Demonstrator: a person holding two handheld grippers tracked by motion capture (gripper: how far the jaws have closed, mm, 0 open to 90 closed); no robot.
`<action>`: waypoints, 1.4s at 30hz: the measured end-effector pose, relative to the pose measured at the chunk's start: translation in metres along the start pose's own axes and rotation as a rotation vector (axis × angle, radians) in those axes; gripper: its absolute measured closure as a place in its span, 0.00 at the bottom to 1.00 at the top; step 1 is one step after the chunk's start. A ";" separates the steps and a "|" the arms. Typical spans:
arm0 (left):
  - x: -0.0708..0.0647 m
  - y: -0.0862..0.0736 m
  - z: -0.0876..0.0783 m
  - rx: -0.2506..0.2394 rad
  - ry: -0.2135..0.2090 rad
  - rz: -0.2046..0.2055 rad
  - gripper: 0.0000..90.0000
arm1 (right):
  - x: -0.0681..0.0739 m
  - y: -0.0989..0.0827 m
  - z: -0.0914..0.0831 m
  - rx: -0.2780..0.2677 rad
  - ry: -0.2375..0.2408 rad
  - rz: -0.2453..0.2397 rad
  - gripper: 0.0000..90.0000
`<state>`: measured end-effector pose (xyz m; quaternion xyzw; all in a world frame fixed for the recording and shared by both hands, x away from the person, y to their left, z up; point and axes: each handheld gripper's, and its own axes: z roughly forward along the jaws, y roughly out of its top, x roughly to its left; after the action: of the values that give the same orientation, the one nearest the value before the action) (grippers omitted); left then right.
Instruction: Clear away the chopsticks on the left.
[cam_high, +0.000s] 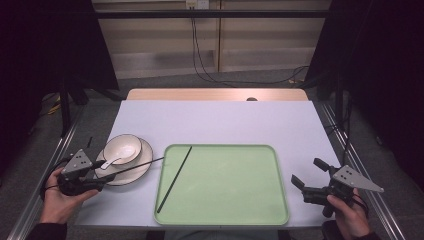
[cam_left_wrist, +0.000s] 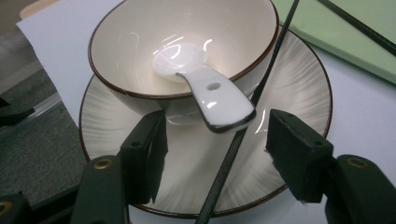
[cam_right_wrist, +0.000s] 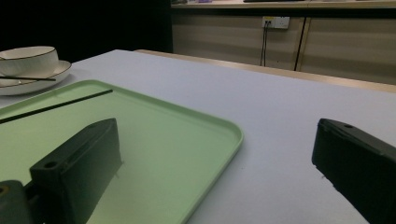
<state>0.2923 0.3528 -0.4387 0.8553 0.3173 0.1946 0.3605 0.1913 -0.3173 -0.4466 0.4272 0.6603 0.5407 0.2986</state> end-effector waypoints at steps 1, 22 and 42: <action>-0.001 0.000 0.001 0.012 0.002 0.002 0.45 | 0.000 0.000 0.000 -0.002 -0.001 0.000 0.01; -0.008 0.003 0.014 0.145 -0.131 0.064 0.92 | -0.001 0.000 -0.001 -0.003 -0.003 0.000 0.01; -0.007 0.006 0.005 0.115 -0.166 0.045 0.95 | 0.000 0.000 0.000 -0.003 -0.007 0.010 0.01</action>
<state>0.2921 0.3423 -0.4382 0.8948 0.2775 0.1124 0.3313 0.1913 -0.3175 -0.4467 0.4321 0.6561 0.5418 0.2990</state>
